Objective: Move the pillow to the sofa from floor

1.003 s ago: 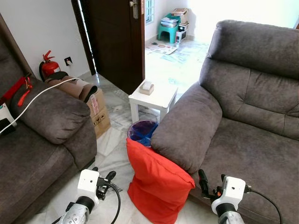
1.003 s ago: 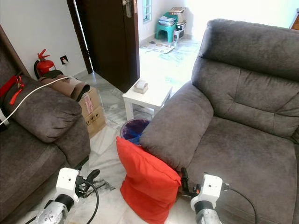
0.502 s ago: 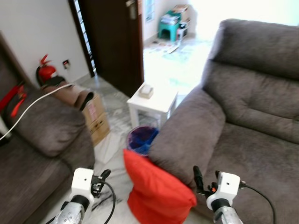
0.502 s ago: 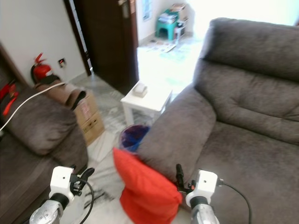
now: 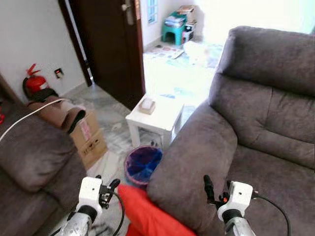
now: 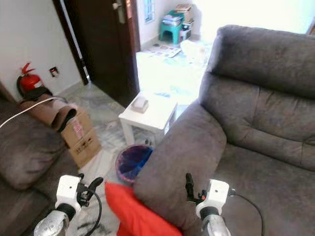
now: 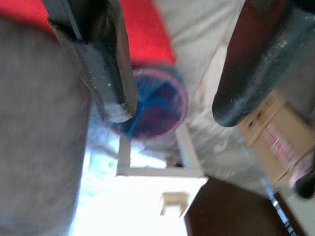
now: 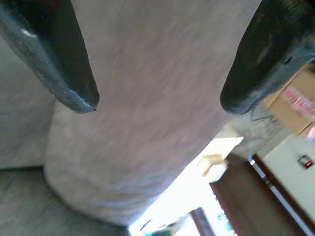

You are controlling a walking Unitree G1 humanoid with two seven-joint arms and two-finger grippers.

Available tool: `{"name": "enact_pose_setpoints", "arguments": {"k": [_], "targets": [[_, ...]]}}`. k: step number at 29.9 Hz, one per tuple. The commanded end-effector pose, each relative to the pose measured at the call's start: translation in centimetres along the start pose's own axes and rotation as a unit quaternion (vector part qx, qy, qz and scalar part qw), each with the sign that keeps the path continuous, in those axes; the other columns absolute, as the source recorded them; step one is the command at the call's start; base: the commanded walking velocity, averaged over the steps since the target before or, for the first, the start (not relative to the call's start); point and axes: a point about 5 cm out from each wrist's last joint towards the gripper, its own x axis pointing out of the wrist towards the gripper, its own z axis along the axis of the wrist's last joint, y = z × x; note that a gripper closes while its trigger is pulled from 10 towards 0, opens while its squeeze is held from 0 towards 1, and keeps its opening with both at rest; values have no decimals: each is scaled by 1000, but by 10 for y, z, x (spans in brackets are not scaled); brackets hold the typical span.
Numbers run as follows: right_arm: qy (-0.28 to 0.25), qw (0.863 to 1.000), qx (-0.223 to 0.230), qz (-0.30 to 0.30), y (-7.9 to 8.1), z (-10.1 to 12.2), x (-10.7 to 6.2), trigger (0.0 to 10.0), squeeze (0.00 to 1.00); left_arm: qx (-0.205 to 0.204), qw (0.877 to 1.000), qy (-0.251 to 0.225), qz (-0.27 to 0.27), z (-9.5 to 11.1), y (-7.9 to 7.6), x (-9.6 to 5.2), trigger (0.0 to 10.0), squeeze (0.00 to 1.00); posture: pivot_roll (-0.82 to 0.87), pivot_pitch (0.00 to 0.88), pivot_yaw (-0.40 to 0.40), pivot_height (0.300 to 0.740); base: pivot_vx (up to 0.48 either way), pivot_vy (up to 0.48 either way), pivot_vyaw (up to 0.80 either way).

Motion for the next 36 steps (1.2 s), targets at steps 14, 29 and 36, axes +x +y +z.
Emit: {"name": "enact_pose_setpoints", "arguments": {"k": [14,29,36], "targets": [[16,1000,-19,-4,-8,-2,-1,10000,0,-5,1000,-5,-9,2,-6,-1,10000,0,15,79,60,740,103,0,423],[16,1000,-6,-15,-12,-3,-2,10000,0,-7,1000,-2,-11,1,-6,-3,10000,0,21,79,62,740,0,0,267],[19,1000,-5,-17,-13,-4,-2,10000,0,-9,1000,2,-12,0,-6,-3,10000,0,23,80,58,740,0,0,0]]}}
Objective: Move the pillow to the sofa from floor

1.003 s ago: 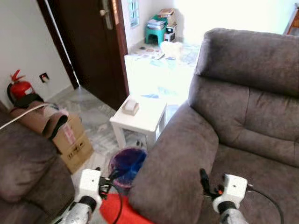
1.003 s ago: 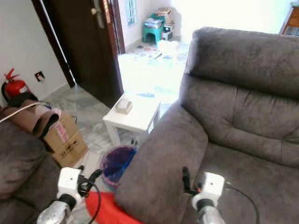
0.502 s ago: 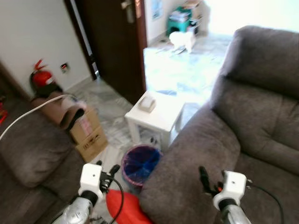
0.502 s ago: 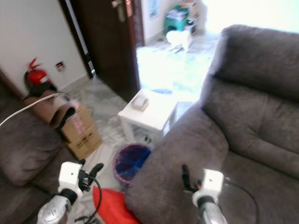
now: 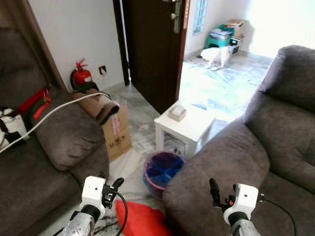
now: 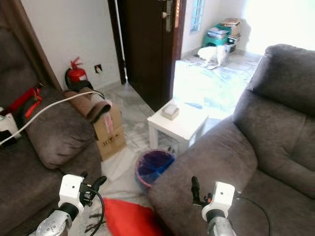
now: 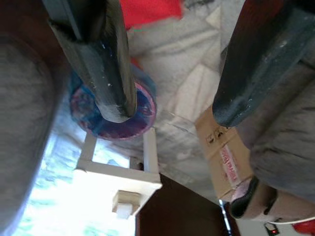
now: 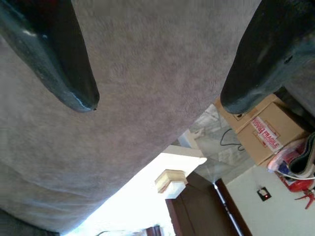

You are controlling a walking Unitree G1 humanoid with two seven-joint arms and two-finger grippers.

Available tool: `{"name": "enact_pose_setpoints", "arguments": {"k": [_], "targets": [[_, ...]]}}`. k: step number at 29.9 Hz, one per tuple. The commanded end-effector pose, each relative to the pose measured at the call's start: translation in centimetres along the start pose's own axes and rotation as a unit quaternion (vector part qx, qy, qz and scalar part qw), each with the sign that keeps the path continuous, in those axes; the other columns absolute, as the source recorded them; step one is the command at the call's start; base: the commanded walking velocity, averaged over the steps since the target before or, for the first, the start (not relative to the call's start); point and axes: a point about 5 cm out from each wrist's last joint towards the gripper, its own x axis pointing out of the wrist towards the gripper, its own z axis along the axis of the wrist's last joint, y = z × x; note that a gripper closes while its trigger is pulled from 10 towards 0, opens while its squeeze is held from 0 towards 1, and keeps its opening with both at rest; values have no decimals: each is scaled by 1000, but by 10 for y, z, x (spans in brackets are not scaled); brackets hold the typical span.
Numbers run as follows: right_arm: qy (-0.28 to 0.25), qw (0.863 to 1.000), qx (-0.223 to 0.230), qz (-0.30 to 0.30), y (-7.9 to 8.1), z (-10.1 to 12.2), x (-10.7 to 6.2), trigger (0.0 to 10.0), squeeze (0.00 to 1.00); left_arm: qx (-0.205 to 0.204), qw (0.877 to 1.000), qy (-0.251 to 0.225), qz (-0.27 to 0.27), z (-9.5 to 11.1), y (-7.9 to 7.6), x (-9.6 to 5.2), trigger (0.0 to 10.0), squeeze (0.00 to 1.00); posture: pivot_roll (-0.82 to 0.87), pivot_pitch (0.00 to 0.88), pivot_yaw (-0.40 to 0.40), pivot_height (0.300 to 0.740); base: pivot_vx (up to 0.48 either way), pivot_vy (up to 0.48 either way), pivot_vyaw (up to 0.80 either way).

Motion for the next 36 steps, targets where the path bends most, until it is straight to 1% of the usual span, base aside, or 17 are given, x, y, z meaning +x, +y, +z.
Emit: {"name": "enact_pose_setpoints", "arguments": {"k": [1,22,23,24,25,27,29,36], "targets": [[2,1000,4,-2,0,-1,0,10000,0,-5,1000,7,2,-2,2,-1,10000,0,23,80,58,740,0,0,0],[4,1000,0,-3,-2,0,1,10000,0,-9,1000,10,6,-3,4,-2,10000,0,25,78,55,740,0,0,0],[5,1000,-2,-4,-3,0,1,10000,0,-9,1000,11,4,-3,3,-2,10000,0,25,79,55,740,0,0,0],[18,999,-35,6,-3,-2,0,10000,0,-10,1000,13,0,-3,2,-1,10000,0,25,79,55,740,0,0,0],[18,999,-35,6,-3,-2,0,10000,0,-10,1000,13,0,-3,2,-1,10000,0,25,79,55,740,0,0,0],[36,998,-55,11,-4,-5,-1,10000,0,-12,1000,16,-4,-4,1,-1,10000,0,25,79,55,740,0,0,0],[39,997,-66,11,-5,-6,-1,10000,0,-13,1000,17,-6,-4,0,-1,10000,0,25,79,54,740,0,0,0],[33,998,-54,2,-8,-4,-1,10000,0,-20,999,22,-19,-6,-4,-2,10000,0,24,78,53,740,0,0,0]]}}
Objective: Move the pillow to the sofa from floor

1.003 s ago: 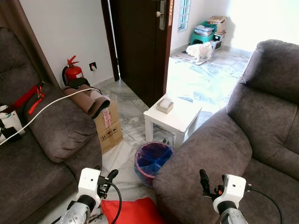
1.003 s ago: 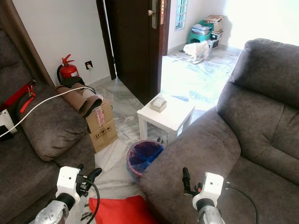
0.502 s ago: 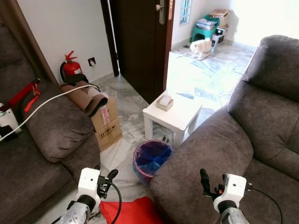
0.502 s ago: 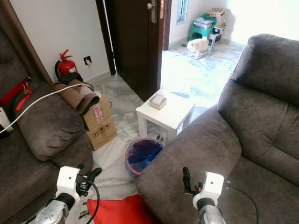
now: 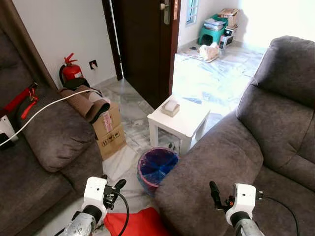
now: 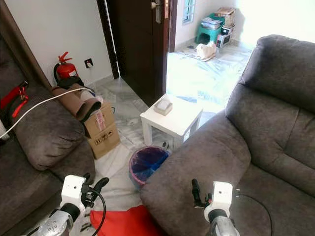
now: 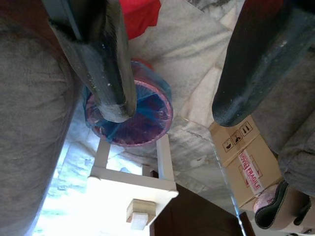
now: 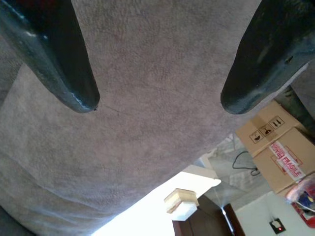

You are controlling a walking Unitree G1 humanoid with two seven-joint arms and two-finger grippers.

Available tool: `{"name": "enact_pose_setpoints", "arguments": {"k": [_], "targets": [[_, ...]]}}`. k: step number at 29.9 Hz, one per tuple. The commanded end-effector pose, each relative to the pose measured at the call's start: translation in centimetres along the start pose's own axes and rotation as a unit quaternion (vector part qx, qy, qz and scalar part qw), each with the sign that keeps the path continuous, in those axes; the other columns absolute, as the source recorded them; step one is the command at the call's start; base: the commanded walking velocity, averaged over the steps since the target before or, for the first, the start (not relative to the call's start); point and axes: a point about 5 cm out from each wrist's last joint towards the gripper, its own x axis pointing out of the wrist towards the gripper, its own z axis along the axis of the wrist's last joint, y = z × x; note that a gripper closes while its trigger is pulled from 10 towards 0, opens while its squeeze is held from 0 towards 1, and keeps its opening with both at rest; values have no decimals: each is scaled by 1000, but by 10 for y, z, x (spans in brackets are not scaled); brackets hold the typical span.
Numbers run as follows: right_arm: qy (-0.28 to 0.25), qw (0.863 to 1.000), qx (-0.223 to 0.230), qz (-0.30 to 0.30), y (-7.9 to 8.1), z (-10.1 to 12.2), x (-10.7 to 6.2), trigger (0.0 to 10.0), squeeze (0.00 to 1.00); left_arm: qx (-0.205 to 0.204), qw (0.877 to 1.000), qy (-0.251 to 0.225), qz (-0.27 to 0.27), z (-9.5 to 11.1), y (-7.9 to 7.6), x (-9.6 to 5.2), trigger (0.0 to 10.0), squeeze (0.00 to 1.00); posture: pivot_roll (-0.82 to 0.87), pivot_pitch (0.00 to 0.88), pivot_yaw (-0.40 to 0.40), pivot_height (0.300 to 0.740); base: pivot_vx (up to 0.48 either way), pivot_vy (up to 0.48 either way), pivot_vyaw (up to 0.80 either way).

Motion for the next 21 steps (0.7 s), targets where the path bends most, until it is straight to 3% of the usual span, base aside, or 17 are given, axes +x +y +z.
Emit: {"name": "enact_pose_setpoints", "arguments": {"k": [1,9,14,21], "targets": [[8,1000,4,-4,0,-3,-1,10000,0,-9,1000,14,-5,-5,-1,-3,10000,0,25,78,53,740,0,0,0],[28,1000,-2,-5,0,-7,0,10000,0,-9,999,24,-25,-7,-3,-3,10000,0,22,63,56,740,0,0,0],[22,1000,2,-4,1,-5,0,10000,0,-8,999,24,-25,-6,0,-2,10000,0,20,62,55,715,0,0,0],[12,1000,2,-2,0,-4,-1,10000,0,-7,999,23,-25,-5,0,-2,10000,0,19,60,51,715,0,0,0]]}}
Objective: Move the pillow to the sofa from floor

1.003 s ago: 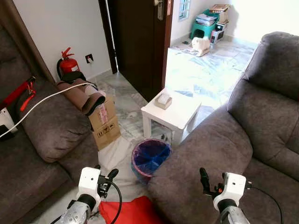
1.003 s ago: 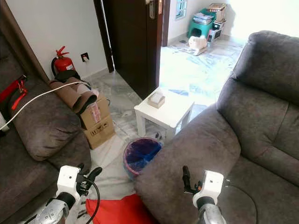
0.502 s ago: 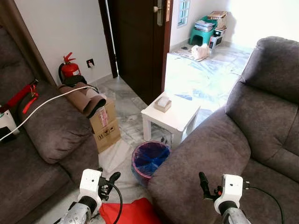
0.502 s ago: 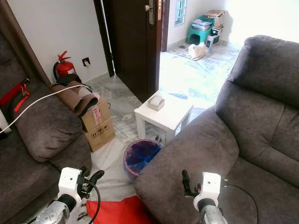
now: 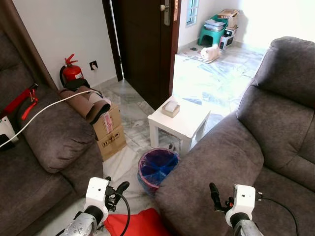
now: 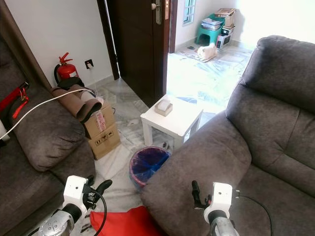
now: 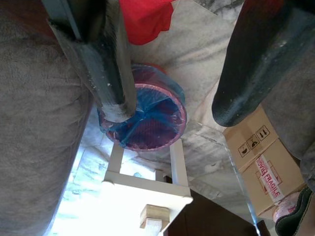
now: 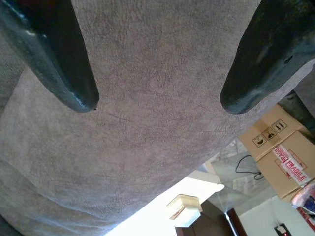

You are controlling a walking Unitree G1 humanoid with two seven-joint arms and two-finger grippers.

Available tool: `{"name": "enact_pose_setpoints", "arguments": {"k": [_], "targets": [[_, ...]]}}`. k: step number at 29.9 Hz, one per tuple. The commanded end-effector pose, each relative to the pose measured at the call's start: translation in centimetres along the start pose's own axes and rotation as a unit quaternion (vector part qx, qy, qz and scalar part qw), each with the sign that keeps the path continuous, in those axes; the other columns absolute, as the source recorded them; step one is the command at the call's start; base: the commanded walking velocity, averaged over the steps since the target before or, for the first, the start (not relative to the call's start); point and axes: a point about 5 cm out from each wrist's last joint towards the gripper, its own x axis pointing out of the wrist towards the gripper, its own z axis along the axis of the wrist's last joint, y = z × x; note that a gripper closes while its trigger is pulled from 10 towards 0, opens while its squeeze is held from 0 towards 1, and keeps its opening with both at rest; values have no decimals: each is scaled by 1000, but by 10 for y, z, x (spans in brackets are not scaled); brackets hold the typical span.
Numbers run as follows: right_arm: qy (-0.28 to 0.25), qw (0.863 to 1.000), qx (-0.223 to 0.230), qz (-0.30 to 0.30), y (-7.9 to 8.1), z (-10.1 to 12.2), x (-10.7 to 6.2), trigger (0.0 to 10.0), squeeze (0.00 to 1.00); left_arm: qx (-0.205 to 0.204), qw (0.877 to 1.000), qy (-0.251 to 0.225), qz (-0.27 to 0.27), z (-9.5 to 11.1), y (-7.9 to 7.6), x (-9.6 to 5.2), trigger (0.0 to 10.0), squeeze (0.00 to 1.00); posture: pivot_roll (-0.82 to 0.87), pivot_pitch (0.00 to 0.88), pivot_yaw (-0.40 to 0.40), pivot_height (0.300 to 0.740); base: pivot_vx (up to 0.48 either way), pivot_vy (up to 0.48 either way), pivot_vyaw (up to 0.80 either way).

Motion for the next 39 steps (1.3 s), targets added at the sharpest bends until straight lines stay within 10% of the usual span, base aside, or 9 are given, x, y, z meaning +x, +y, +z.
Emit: {"name": "enact_pose_setpoints", "arguments": {"k": [1,39], "targets": [[0,1000,0,2,1,-1,0,10000,0,3,1000,12,1,-4,4,-4,10000,0,19,60,51,715,0,0,0],[0,1000,0,9,4,-1,0,10000,0,4,1000,12,1,-5,5,-5,10000,0,18,61,48,695,0,0,0]]}}
